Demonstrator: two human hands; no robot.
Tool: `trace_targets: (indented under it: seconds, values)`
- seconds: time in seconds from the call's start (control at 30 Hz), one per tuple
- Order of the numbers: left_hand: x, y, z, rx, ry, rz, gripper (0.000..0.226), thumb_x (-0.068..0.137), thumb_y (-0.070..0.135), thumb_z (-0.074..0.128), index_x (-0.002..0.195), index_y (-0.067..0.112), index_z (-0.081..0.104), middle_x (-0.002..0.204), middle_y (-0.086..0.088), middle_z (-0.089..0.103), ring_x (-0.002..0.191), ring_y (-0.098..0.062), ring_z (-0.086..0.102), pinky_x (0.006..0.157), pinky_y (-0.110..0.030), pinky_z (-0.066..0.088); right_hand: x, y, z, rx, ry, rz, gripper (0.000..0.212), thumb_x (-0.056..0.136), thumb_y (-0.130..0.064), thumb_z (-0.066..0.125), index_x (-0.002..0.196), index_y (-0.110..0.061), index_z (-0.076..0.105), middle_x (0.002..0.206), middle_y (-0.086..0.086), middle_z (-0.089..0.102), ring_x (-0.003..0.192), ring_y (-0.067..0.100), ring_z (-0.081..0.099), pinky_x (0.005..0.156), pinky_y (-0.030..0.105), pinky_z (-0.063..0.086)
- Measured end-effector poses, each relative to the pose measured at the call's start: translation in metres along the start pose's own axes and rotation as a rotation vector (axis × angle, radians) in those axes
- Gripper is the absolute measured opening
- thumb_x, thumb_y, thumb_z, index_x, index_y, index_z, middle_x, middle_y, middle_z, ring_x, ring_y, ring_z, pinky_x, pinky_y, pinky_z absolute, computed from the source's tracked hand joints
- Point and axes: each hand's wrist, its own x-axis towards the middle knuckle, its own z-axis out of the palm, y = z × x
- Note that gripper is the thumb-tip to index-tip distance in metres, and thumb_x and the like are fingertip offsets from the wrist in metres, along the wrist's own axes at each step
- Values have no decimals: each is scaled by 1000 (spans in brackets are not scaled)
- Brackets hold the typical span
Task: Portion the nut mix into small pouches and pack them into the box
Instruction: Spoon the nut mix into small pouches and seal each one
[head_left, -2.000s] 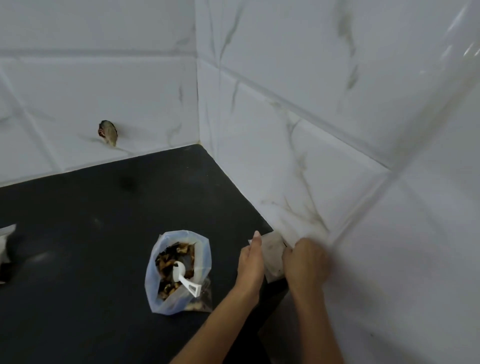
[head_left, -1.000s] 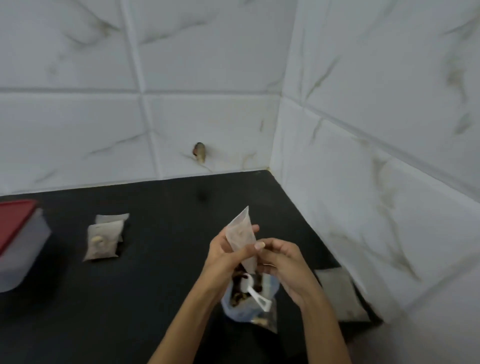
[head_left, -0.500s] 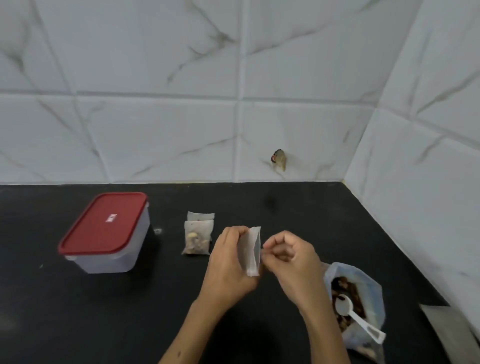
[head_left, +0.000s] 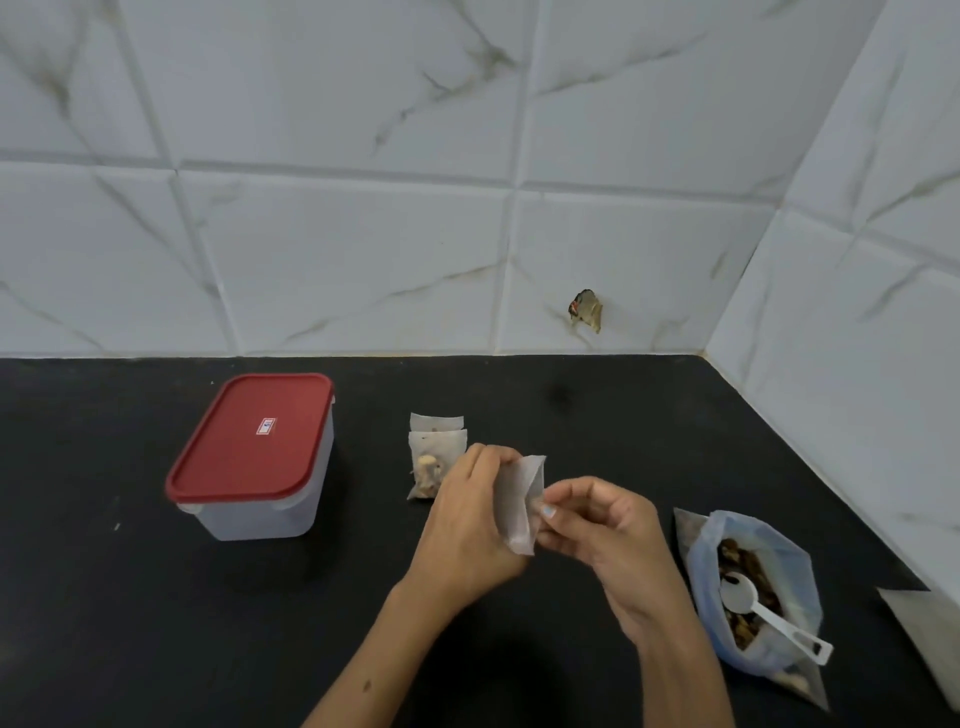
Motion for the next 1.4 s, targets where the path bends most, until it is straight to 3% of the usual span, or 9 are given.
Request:
trace_targets:
  seconds: [0.27, 0.43, 0.67, 0.77, 0.87, 0.97, 1.13, 1.27, 1.4]
  values:
    - [9, -1, 3, -37, -19, 39, 56, 59, 28, 81, 108, 21, 55, 107, 11, 53, 101, 2, 48, 86, -2, 33, 3, 4, 2, -711, 120, -122, 18, 89, -16, 58, 89, -30, 69, 95, -10, 64, 84, 1, 60, 66, 11, 46]
    - [13, -6, 13, 66, -55, 131, 56, 59, 26, 78, 111, 19, 58, 108, 7, 55, 98, -5, 52, 85, -19, 43, 7, 8, -6, -614, 9, -31, 41, 71, -29, 79, 109, -31, 65, 118, -15, 52, 107, 2, 52, 78, 16, 47]
    - [14, 7, 35, -32, -34, 180, 61, 61, 28, 77, 116, 25, 51, 111, 12, 57, 107, 8, 44, 97, -17, 35, -2, -3, -15, -566, 153, -29, 28, 80, -19, 71, 87, -44, 60, 140, -10, 42, 130, 7, 35, 94, 21, 38]
    - [8, 16, 49, -108, -69, 124, 57, 66, 29, 71, 118, 32, 48, 111, 21, 52, 106, 14, 45, 99, -10, 32, -8, 2, -23, -506, 148, 7, 29, 84, -23, 65, 104, -44, 62, 144, -11, 40, 135, 3, 28, 98, 23, 33]
    - [3, 27, 67, -186, -99, 27, 53, 67, 36, 67, 117, 26, 53, 112, 16, 58, 103, 4, 55, 95, -16, 40, -13, 11, -34, -523, 153, 18, 26, 87, -29, 62, 111, -37, 66, 140, -10, 46, 131, -2, 33, 100, 23, 36]
    - [-1, 40, 86, -302, -96, -85, 43, 70, 37, 71, 108, 22, 57, 104, 11, 63, 96, -5, 62, 83, -25, 52, -21, 7, -50, -446, 185, 21, 18, 87, -23, 63, 91, -39, 68, 111, -19, 63, 107, -6, 55, 91, 20, 47]
    - [-6, 61, 116, -398, -74, -281, 44, 69, 24, 85, 102, 27, 57, 90, 10, 64, 83, -1, 61, 69, -13, 48, -32, 10, -130, -733, 678, 192, 19, 85, -27, 67, 104, -24, 66, 103, -3, 64, 93, 10, 57, 75, 23, 41]
    - [-11, 69, 138, -467, -77, -449, 49, 61, 33, 89, 98, 27, 58, 88, 11, 64, 83, 2, 61, 70, -11, 48, -34, 32, -170, -928, 583, 647, 36, 84, -35, 67, 113, -17, 56, 95, 1, 55, 85, 15, 51, 69, 28, 39]
    - [-14, 75, 157, -496, -72, -551, 43, 63, 34, 88, 92, 26, 58, 88, 8, 65, 82, -5, 63, 69, -18, 50, -26, 40, -179, -975, 555, 638, 25, 84, -24, 68, 108, -17, 63, 93, 2, 60, 78, 13, 53, 61, 25, 39]
